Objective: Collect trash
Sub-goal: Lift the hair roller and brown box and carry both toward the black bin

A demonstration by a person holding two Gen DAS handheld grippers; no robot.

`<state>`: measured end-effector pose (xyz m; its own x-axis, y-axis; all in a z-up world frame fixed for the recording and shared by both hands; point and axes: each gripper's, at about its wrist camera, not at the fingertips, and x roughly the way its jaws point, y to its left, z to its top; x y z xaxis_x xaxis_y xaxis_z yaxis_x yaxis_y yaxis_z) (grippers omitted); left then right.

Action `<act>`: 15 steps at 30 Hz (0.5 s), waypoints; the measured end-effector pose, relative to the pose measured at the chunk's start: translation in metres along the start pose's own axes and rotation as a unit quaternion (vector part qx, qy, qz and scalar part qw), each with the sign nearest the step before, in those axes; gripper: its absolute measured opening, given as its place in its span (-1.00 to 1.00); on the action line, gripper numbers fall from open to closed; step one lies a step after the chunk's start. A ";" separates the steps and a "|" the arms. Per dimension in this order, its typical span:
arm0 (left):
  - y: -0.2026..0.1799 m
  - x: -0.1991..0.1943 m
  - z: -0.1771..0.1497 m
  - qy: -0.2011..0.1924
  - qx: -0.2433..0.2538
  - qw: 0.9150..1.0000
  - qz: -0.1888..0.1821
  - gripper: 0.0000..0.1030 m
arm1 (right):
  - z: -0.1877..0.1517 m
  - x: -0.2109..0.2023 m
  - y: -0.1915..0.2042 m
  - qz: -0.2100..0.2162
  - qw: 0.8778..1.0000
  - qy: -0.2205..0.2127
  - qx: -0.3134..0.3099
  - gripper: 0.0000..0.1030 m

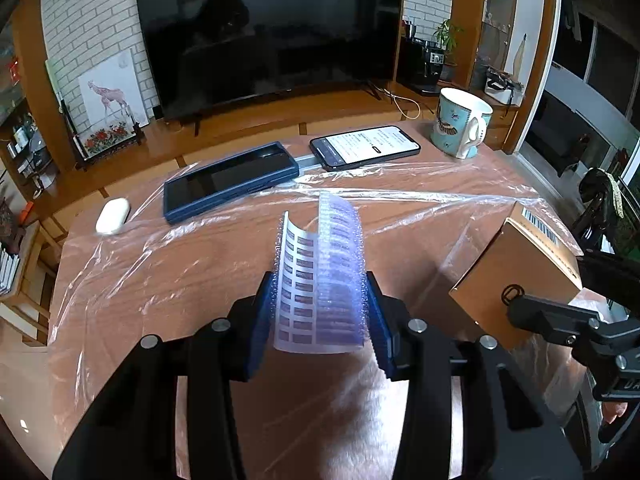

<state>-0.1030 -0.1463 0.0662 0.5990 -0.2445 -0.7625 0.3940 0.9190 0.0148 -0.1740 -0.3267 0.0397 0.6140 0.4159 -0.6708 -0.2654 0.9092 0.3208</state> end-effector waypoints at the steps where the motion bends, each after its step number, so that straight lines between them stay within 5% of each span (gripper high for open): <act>1: 0.001 -0.003 -0.003 -0.001 0.000 1.000 0.000 -0.14 | -0.002 -0.002 0.004 0.000 1.000 -0.001 -0.002 -0.09; 15: 0.014 -0.040 -0.044 -0.008 0.013 1.000 -0.002 -0.14 | -0.030 -0.021 0.048 -0.013 1.000 0.000 -0.007 -0.09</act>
<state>-0.1523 -0.1103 0.0686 0.6082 -0.2534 -0.7523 0.4148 0.9094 0.0291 -0.2218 -0.2911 0.0491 0.6209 0.3917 -0.6790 -0.2590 0.9201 0.2939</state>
